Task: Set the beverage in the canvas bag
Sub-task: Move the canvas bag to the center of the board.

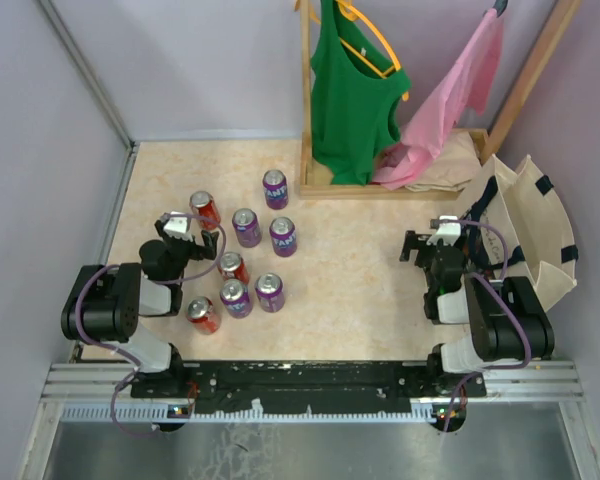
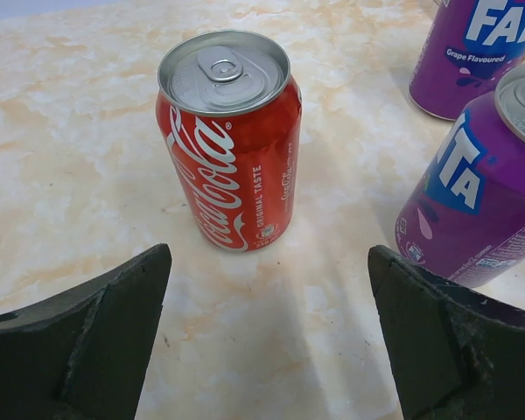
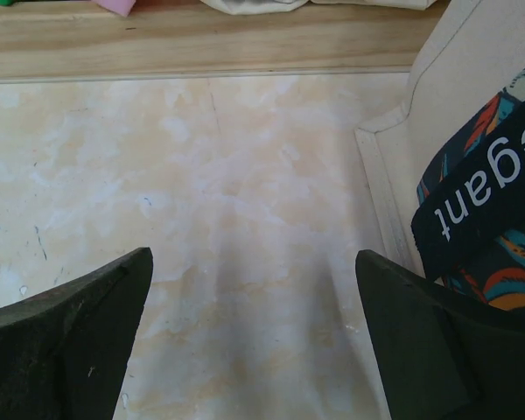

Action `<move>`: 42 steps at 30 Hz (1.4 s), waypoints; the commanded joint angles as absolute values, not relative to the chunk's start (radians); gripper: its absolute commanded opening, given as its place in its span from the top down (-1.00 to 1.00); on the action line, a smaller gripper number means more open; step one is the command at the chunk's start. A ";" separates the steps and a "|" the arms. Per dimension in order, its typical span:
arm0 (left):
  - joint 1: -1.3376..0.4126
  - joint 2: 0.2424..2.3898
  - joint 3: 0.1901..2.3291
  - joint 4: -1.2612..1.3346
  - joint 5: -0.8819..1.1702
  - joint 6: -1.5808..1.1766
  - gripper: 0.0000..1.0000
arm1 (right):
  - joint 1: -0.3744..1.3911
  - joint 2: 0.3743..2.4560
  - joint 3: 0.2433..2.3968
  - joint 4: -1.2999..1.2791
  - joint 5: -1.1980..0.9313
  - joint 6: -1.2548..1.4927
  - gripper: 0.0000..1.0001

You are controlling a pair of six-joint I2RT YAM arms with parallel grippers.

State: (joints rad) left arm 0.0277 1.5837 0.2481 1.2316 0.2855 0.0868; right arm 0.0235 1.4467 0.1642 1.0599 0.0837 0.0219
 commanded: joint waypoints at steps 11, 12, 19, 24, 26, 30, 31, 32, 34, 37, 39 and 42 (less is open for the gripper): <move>0.018 1.588 0.235 1.284 0.261 0.095 -1.00 | 0.016 1.445 0.194 1.172 0.092 0.024 -0.98; 0.018 1.582 0.236 1.283 0.252 0.091 -1.00 | 0.016 1.442 0.188 1.185 0.092 0.026 -0.98; 0.020 1.368 0.306 0.972 0.213 0.058 -1.00 | 0.016 1.274 0.244 0.967 0.021 0.003 -0.98; 0.021 1.144 0.345 0.707 0.194 -0.027 -1.00 | 0.033 1.138 0.369 0.651 -0.024 -0.002 -0.98; 0.019 1.059 0.383 0.597 0.196 -0.045 -1.00 | 0.042 1.087 0.426 0.525 -0.027 0.008 -0.98; 0.020 0.946 0.451 0.435 0.175 -0.054 -1.00 | 0.047 1.006 0.554 0.315 -0.015 0.093 -0.98; 0.021 0.937 0.471 0.396 0.179 -0.045 -1.00 | 0.046 1.002 0.592 0.263 -0.014 0.134 -0.98; 0.020 0.931 0.491 0.359 0.190 -0.038 -1.00 | 0.045 1.006 0.638 0.210 -0.021 0.170 -0.98; 0.020 0.933 0.533 0.299 0.205 -0.013 -1.00 | 0.046 1.057 0.751 0.081 -0.048 0.241 -0.98; 0.020 0.942 0.589 0.241 0.211 -0.002 -1.00 | 0.047 1.157 0.950 -0.130 -0.108 0.296 -0.98; 0.020 0.954 0.624 0.218 0.250 0.016 -1.00 | 0.055 1.203 1.061 -0.213 -0.120 0.284 -0.98; 0.020 0.971 0.657 0.192 0.275 0.024 -1.00 | 0.058 1.232 1.192 -0.295 -0.091 0.268 -0.98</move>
State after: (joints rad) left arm 0.0273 0.9565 0.5972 0.2783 0.2234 -0.0032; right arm 0.0479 1.2087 1.0264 -0.0834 -0.0792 0.2451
